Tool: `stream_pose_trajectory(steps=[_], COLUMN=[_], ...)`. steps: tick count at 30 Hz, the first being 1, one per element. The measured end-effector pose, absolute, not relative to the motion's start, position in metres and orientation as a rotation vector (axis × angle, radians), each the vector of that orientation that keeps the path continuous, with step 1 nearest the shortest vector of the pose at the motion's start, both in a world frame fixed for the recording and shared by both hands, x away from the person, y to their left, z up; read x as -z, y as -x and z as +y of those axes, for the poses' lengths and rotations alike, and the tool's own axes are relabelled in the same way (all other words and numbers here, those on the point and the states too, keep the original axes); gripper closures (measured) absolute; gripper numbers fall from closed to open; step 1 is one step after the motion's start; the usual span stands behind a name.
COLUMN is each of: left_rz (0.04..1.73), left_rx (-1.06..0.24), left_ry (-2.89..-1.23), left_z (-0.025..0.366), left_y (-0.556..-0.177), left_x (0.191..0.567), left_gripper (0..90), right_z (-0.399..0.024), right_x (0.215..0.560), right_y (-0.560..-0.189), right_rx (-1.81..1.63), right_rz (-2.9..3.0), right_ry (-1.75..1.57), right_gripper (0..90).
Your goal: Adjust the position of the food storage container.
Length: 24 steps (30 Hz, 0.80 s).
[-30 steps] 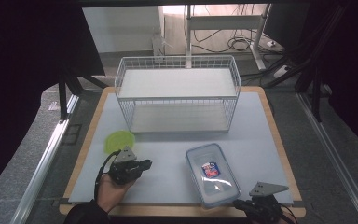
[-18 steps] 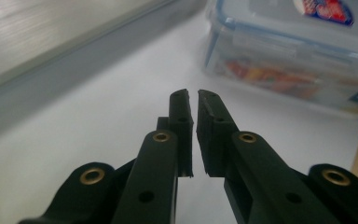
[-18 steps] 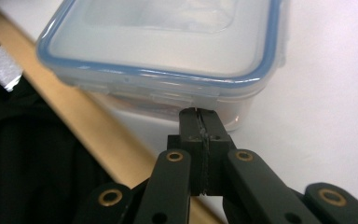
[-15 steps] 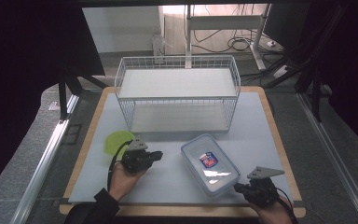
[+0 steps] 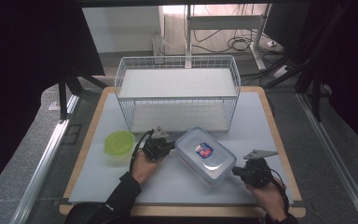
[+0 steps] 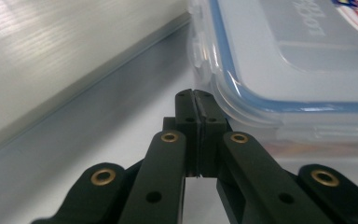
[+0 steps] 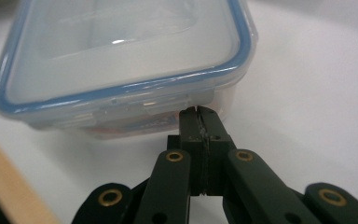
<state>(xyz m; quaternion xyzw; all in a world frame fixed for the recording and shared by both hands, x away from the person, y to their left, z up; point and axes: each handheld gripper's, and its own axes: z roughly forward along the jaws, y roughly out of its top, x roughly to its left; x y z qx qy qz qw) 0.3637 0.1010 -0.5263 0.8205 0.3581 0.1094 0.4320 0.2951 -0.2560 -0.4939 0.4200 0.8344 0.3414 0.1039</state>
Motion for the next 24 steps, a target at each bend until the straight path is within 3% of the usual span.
stream_pose_trajectory(steps=[14,17,24], left_rz=[0.902,0.89,0.994], left_rx=[-0.148,-0.176,-0.218], left_ry=[-2.089,-2.152,-2.095], left_z=[0.104,0.109,0.117], left_y=[-0.334,-0.339,-0.362], left_x=[0.521,0.516,0.519], left_gripper=[89.7,86.9,89.6], right_z=[-0.26,-0.257,-0.243], right_x=[0.499,0.501,0.502], right_y=[-0.352,-0.362,-0.366], right_rx=[-0.979,-1.019,-1.032], right_rz=[2.384,2.389,2.401], right_ry=[-1.314,-1.327,-1.298], right_gripper=[90.0,90.0,90.0])
